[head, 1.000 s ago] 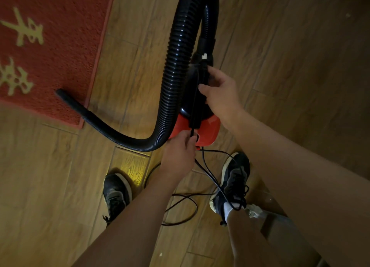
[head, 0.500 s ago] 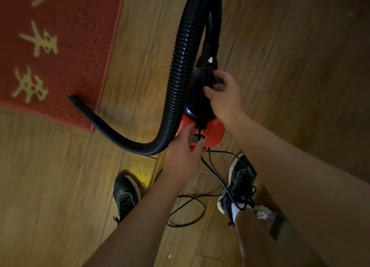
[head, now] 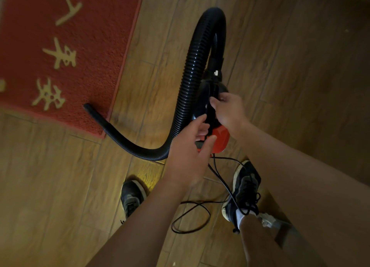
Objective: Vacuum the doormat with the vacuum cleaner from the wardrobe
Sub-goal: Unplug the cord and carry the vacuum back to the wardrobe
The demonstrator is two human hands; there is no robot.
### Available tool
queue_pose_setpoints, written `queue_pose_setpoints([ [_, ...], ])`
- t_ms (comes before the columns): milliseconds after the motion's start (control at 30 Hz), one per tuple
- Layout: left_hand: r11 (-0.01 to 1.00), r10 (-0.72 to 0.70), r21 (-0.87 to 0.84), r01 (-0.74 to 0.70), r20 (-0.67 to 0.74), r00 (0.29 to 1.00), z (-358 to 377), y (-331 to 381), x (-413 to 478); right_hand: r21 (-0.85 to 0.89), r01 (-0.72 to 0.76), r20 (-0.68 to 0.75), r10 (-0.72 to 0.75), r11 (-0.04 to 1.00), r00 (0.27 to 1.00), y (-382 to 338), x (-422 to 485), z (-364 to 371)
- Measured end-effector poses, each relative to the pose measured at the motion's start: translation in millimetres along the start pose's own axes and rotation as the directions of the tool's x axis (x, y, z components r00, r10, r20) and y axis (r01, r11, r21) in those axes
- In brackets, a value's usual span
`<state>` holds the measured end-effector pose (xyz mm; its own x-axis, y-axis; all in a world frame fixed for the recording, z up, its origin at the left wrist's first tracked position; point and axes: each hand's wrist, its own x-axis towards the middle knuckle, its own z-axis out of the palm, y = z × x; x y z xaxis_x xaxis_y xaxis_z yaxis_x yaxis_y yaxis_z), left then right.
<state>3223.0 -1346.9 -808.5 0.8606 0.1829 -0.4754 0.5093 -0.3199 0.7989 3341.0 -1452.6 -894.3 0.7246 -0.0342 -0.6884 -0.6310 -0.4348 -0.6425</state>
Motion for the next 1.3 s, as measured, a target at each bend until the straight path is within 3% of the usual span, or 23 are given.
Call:
queue_pose_setpoints([
  [200, 0.983, 0.177, 0.088, -0.163, -0.180, 0.968, -25, 17, 9, -0.033, -0.048, 0.025, 0.049, 0.998, 0.998, -3, 2, 0],
  [367, 0.963, 0.221, 0.221, -0.157, -0.304, 0.927, -41, 12, 16, -0.078, -0.032, 0.023, 0.034, 0.996, 0.999, -6, -1, -2],
  [533, 0.984, 0.091, 0.168, -0.056, -0.212, 0.973, -38, -7, 19, -0.062, -0.041, 0.022, 0.042, 0.997, 0.999, -1, 3, -1],
  [733, 0.991, -0.080, 0.098, 0.089, -0.094, 0.992, -29, -26, 22, 0.071, -0.089, 0.047, 0.086, 0.993, 0.995, 6, 1, 3],
  [1133, 0.964, -0.181, 0.180, 0.194, -0.084, 0.980, -17, -55, 19, 0.182, -0.109, 0.039, 0.103, 0.977, 0.994, 10, -12, 13],
  [1300, 0.978, -0.154, 0.130, 0.164, -0.089, 0.984, -19, -58, 19, 0.102, -0.092, 0.033, 0.089, 0.991, 0.996, 11, -19, 13],
])
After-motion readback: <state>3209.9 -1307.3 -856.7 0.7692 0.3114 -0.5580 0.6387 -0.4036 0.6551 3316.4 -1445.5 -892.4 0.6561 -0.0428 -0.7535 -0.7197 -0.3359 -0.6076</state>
